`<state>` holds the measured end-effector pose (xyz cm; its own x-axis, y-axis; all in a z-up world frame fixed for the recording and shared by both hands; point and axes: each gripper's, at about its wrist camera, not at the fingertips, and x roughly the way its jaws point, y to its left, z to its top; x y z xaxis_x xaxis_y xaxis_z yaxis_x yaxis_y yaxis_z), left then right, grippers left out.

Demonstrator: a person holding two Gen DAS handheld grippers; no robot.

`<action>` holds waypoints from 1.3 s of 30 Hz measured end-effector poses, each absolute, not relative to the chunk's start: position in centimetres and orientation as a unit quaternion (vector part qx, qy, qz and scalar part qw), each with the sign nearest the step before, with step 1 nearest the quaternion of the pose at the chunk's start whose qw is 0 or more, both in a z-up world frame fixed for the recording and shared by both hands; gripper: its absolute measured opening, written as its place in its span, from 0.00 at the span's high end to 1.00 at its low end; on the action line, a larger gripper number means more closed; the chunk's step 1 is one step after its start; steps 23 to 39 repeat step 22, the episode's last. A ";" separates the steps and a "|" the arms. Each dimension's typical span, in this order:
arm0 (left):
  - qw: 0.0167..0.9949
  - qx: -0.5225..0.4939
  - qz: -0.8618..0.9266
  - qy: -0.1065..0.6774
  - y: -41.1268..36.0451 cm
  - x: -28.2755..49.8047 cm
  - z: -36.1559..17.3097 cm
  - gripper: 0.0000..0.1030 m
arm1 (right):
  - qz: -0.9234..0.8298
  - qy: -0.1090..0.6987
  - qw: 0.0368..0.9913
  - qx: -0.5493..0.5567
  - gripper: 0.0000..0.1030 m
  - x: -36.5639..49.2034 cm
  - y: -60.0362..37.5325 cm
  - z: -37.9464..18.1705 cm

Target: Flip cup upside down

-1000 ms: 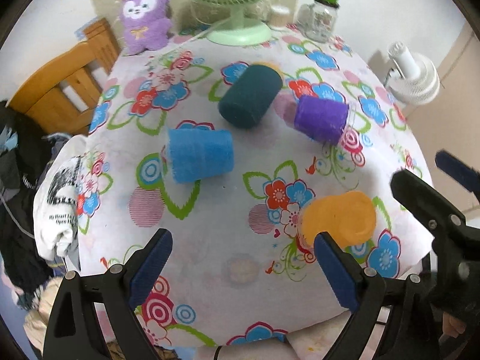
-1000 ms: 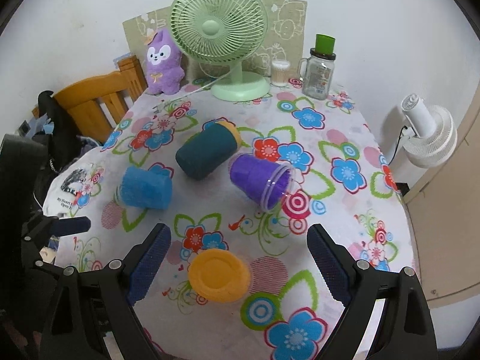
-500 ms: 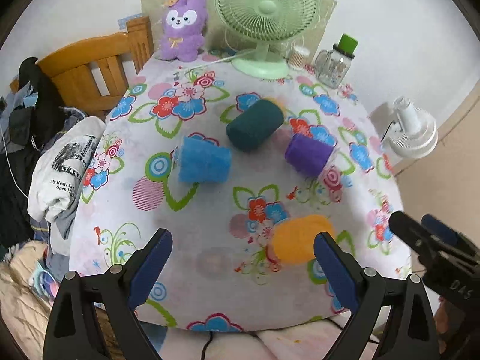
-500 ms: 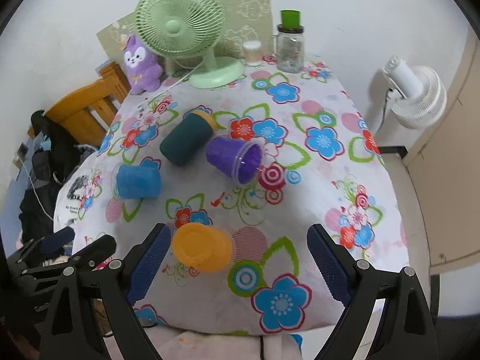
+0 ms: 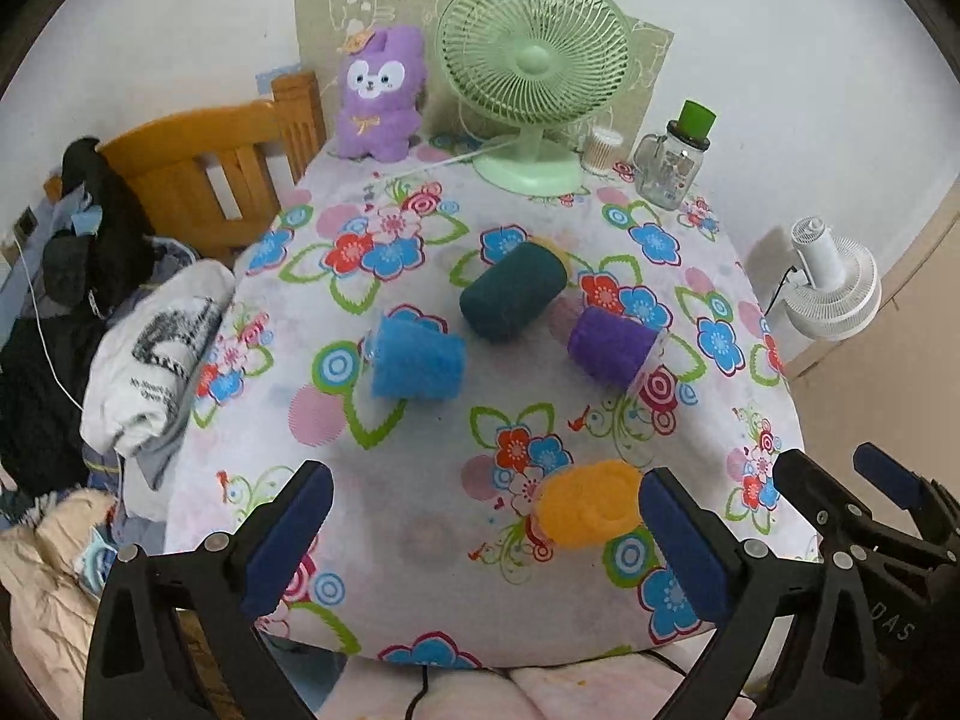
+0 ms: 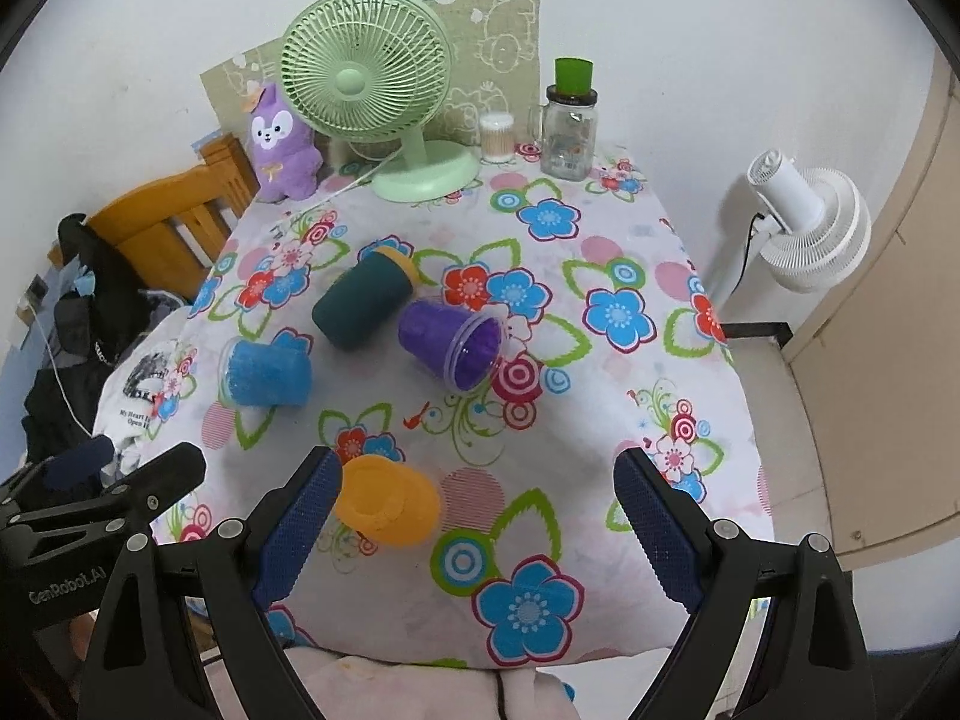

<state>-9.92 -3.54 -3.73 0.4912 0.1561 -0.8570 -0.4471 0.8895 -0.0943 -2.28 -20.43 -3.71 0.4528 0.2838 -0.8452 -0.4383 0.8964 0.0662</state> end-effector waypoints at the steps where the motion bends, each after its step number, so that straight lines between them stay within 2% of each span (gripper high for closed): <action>1: 0.851 -0.151 0.179 0.470 -3.6 -9.9 -3.6 0.00 | 0.212 0.476 0.849 -0.082 0.09 -2.3 -20.4 -3.6; 39: 0.852 -0.144 0.170 0.473 -3.6 -9.2 -3.5 0.00 | 0.192 0.475 0.855 -0.084 0.09 -2.3 -20.3 -3.1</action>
